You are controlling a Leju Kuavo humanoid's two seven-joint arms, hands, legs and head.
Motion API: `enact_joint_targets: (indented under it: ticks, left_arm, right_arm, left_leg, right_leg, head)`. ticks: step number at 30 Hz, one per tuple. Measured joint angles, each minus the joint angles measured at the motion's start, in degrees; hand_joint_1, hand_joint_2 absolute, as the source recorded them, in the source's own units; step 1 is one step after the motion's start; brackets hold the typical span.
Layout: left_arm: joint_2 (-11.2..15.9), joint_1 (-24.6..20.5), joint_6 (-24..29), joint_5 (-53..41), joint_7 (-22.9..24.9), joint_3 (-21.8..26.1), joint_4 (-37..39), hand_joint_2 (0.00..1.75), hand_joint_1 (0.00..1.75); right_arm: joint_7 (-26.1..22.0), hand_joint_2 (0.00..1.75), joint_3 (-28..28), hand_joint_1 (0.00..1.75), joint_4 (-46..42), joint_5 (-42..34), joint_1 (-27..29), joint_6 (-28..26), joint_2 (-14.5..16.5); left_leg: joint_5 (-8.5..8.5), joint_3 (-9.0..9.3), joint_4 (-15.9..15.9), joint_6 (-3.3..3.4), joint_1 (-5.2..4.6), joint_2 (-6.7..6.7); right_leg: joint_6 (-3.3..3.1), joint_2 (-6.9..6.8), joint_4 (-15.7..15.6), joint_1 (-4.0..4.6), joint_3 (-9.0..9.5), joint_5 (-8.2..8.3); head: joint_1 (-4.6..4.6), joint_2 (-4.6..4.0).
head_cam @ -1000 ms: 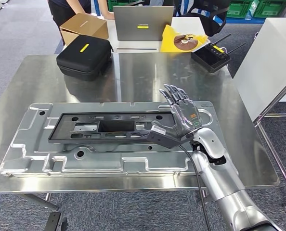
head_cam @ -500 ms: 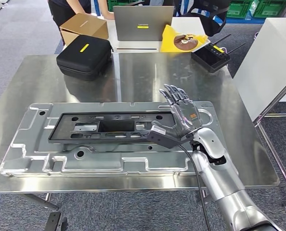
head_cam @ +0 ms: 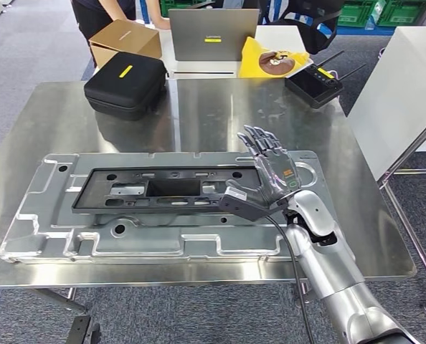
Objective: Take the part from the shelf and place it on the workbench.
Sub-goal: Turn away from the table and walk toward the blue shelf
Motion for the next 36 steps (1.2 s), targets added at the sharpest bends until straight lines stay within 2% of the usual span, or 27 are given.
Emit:
enact_joint_targets:
  ticks: [36]
  left_arm:
    - [0.00, 0.00, 0.00, 0.00, 0.01, 0.00, 0.01, 0.00, 0.00]
  right_arm:
    - [-0.01, 0.00, 0.00, 0.00, 0.00, 0.00, 0.00, 0.00, 0.00]
  left_leg:
    - [0.00, 0.00, 0.00, 0.00, 0.00, 0.00]
  right_leg:
    - [0.00, 0.00, 0.00, 0.00, 0.00, 0.00]
  head:
    - [0.00, 0.00]
